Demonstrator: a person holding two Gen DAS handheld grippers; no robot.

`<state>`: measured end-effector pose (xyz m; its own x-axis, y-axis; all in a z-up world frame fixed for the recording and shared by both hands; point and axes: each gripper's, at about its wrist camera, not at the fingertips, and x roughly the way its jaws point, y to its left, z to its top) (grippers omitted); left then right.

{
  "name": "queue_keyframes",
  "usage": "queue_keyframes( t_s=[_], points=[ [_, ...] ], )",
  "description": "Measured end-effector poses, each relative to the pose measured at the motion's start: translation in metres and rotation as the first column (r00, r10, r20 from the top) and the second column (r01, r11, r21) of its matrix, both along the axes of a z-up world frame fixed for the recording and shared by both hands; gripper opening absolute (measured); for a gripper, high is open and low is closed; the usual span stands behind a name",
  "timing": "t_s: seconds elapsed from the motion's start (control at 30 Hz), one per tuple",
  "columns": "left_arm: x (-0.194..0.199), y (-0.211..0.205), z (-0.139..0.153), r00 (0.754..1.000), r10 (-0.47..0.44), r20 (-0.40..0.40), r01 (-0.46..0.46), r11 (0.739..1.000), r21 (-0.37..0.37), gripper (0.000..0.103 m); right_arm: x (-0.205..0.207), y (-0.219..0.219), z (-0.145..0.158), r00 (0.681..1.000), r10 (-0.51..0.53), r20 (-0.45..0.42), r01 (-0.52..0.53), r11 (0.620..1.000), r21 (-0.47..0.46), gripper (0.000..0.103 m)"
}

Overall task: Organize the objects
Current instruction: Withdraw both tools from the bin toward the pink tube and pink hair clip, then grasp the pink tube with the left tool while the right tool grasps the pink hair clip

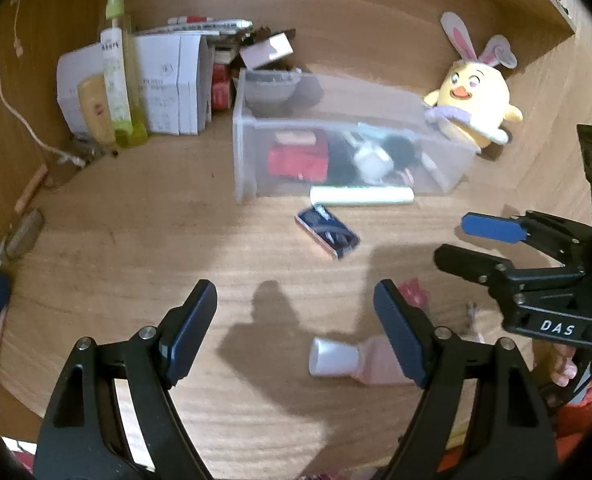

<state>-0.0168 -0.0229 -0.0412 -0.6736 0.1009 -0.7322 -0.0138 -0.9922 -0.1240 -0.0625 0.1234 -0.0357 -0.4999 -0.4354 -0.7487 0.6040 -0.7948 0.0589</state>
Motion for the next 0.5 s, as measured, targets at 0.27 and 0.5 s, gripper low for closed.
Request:
queue_keyframes(
  t_s=[0.27, 0.5],
  points=[
    [0.017, 0.004, -0.017, 0.999, -0.015, 0.035, 0.015, 1.000, 0.018, 0.081, 0.012, -0.015, -0.021, 0.998, 0.043, 0.051, -0.044, 0.999, 0.032, 0.054],
    [0.021, 0.003, -0.022, 0.999, 0.003, 0.036, -0.004, 1.000, 0.027, 0.078, 0.014, -0.018, -0.025, 0.999, 0.028, 0.037, -0.029, 0.998, 0.050, 0.038]
  ],
)
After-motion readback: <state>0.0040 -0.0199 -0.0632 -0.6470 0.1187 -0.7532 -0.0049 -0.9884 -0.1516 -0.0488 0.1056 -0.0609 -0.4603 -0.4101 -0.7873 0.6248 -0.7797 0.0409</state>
